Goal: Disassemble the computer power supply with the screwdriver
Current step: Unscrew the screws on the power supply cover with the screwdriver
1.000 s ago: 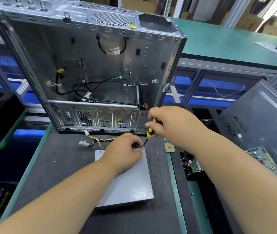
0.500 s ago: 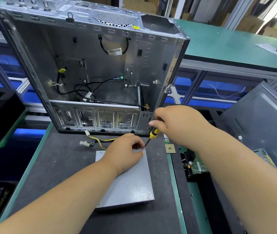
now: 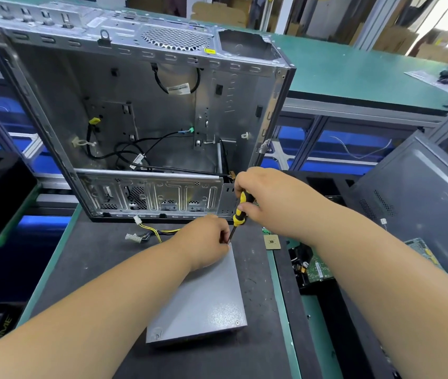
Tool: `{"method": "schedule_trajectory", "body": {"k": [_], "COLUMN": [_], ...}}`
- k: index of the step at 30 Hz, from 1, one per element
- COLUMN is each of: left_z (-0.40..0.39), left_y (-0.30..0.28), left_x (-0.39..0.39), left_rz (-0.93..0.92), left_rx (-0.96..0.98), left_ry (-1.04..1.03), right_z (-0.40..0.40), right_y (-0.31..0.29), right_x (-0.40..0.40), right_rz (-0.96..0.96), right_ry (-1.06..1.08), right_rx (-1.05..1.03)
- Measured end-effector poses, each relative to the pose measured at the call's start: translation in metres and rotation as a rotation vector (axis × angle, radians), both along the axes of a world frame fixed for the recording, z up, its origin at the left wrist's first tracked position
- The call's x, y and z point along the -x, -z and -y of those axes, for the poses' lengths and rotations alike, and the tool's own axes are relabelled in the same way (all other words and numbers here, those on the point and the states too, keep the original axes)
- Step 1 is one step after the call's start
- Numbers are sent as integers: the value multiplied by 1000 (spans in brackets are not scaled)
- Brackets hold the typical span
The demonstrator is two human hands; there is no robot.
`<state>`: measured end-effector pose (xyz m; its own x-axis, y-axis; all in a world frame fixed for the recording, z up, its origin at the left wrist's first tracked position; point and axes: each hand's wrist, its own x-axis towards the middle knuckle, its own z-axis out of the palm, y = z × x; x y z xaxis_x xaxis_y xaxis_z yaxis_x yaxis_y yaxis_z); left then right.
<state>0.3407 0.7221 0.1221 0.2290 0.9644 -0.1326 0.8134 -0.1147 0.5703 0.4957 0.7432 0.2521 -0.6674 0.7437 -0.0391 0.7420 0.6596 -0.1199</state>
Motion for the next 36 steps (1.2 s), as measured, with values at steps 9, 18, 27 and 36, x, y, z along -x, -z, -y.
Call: {"method": "schedule_trajectory", "body": {"k": [9, 18, 27, 36], "left_z": [-5, -1, 2, 6], "left_y": [-14, 8, 23, 23], "left_x": [-12, -5, -3, -6], "left_rz": [-349, -287, -326, -385], "left_rx": [-114, -229, -264, -296], "left_ry": [178, 157, 171, 164], "right_z": [-2, -6, -4, -1], "right_y": [3, 10, 7, 10], "right_x": [-3, -3, -2, -4], "right_rz": [-23, -157, -117, -92], "right_ry": [25, 101, 79, 98], "right_rx": [-5, 102, 67, 9]}}
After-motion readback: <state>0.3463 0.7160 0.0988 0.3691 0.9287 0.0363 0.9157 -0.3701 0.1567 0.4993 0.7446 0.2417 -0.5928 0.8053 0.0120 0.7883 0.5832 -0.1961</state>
